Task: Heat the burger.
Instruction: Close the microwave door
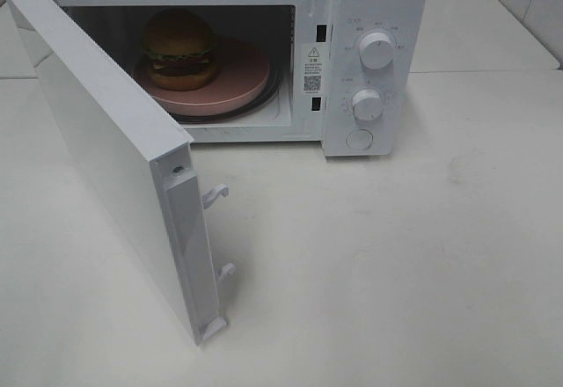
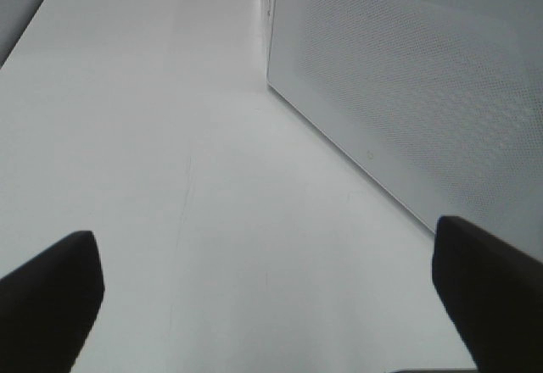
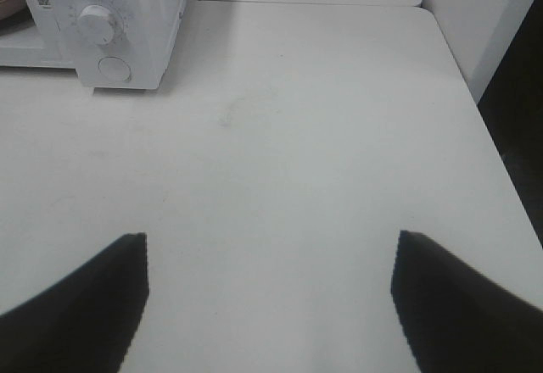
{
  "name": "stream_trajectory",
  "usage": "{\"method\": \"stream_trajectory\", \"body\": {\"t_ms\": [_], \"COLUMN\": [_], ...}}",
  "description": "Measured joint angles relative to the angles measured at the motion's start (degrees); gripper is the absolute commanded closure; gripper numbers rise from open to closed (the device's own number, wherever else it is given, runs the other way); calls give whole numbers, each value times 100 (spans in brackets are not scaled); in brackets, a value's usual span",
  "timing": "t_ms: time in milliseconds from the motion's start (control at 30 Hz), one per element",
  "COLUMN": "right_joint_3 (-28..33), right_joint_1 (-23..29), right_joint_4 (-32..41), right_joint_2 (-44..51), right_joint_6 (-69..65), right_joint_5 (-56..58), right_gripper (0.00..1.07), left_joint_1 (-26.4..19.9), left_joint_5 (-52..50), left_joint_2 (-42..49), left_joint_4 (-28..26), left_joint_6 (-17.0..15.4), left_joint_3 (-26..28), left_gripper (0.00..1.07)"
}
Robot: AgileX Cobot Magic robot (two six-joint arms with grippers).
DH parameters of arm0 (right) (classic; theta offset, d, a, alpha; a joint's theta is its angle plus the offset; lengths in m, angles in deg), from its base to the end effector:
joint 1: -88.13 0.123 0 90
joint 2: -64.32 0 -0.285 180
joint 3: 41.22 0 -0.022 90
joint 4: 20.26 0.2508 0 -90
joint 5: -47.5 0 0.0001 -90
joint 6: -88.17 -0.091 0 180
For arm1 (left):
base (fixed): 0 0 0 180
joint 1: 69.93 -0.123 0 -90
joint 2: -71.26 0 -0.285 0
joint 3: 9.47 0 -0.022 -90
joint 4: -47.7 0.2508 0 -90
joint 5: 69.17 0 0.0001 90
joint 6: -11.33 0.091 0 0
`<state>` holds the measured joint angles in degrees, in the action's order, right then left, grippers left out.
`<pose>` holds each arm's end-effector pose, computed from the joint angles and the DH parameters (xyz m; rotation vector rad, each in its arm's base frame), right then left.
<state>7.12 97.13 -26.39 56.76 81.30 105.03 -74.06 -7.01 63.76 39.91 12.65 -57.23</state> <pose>-0.0026 -0.0087 0.2834 -0.0349 1.9755 0.0537 -0.0079 -0.0115 0.2798 -0.0403 2.0430 -0.1033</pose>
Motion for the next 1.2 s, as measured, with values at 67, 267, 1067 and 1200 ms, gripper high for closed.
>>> {"method": "stream_trajectory", "body": {"t_ms": [67, 267, 1067, 1200], "right_joint_3": [0, 0, 0, 0], "right_joint_1": [0, 0, 0, 0], "right_joint_4": [0, 0, 0, 0], "right_joint_2": [0, 0, 0, 0], "right_joint_6": [0, 0, 0, 0], "right_joint_5": [0, 0, 0, 0], "right_gripper": [31, 31, 31, 31], "left_joint_1": [0, 0, 0, 0], "left_joint_5": [0, -29, -1770, -2286], "left_joint_2": [0, 0, -1868, -2332], "left_joint_4": [-6, -103, -384, -401], "left_joint_6": [0, 0, 80, 92], "left_joint_3": [0, 0, 172, 138], "left_gripper": [9, 9, 103, 107]}}
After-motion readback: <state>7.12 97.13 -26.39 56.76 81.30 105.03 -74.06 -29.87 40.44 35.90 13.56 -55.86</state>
